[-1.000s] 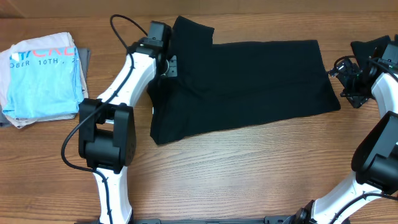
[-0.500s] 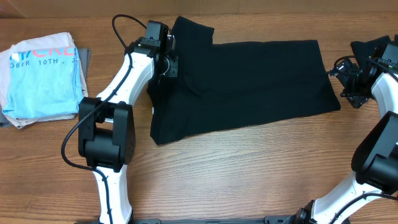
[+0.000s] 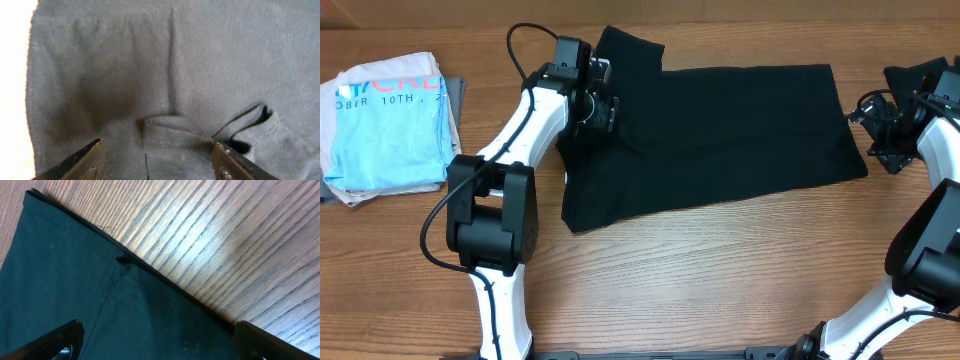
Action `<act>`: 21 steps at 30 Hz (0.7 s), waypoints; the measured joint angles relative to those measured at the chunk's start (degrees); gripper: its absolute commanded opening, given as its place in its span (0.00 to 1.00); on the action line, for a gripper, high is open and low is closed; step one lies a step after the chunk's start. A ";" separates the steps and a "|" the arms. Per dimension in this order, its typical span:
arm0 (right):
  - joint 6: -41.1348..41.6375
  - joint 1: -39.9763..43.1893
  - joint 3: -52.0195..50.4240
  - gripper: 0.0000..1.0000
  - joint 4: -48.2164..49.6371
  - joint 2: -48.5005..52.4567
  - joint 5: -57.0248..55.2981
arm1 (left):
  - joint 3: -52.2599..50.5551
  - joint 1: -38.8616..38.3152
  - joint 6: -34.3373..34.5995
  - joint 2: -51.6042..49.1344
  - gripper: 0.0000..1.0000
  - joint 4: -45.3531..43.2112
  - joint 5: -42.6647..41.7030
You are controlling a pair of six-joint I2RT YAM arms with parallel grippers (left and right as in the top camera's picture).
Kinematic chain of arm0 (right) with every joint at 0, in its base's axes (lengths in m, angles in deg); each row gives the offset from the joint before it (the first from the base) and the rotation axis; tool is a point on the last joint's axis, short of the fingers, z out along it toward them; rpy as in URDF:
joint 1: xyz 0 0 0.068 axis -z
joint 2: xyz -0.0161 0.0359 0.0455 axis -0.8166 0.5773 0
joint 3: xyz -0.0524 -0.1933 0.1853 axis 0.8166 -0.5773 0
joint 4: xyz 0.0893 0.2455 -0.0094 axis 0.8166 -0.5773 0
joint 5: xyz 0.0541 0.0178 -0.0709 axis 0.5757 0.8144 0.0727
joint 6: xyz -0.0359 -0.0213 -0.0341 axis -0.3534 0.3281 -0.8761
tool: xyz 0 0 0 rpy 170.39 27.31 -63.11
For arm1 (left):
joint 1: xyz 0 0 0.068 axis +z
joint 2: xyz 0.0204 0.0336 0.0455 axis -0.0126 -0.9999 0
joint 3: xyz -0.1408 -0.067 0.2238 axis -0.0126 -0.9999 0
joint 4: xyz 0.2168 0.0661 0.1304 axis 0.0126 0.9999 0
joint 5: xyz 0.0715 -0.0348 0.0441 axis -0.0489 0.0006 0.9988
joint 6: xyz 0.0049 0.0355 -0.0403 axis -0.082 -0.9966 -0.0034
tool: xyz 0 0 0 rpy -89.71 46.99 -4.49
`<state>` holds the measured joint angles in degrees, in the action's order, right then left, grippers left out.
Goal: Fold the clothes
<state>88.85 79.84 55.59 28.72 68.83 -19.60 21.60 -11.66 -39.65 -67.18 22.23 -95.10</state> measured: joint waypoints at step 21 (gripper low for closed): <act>0.00 0.00 0.00 1.00 0.00 0.00 0.00 | -3.76 0.00 -2.69 -0.66 0.47 -6.34 -5.77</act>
<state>88.85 79.84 55.59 28.72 68.83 -19.60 17.84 -11.66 -42.34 -67.84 15.89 -100.87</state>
